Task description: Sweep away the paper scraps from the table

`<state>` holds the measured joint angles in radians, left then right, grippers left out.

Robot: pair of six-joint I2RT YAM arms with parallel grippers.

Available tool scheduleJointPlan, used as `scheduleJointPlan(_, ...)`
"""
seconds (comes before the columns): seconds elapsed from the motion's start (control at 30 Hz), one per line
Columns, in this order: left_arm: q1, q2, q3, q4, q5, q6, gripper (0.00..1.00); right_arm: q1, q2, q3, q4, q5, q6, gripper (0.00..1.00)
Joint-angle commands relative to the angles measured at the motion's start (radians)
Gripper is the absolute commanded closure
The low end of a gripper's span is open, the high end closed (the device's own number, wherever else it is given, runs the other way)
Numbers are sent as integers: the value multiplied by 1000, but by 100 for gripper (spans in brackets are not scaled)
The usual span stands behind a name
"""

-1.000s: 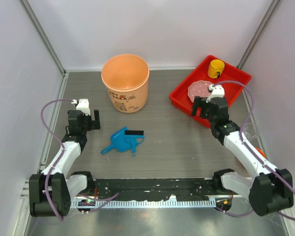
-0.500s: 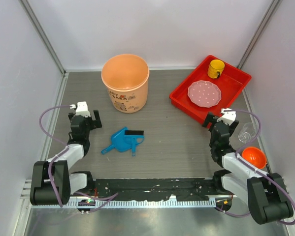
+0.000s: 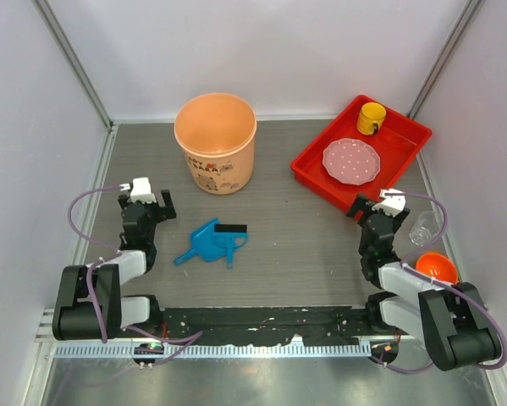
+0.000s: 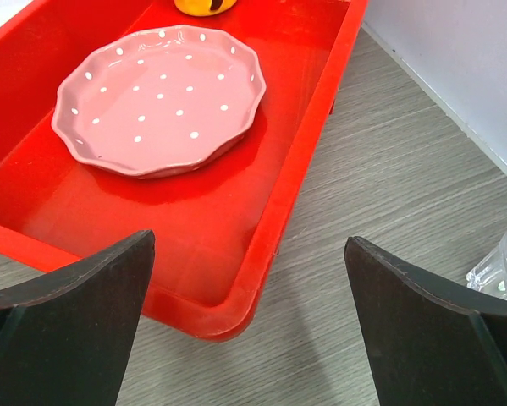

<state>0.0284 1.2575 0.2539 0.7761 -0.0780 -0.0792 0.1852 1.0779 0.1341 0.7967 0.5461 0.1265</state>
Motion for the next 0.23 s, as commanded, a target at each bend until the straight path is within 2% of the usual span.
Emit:
scheduleJointPlan(0.0, 7, -7, 1, 91, 7, -2, 0, -6, -21, 5, 47, 9, -8, 0)
scheduleJointPlan(0.2, 5, -24, -16, 103, 27, -4, 0, -6, -39, 5, 49, -1, -14, 0)
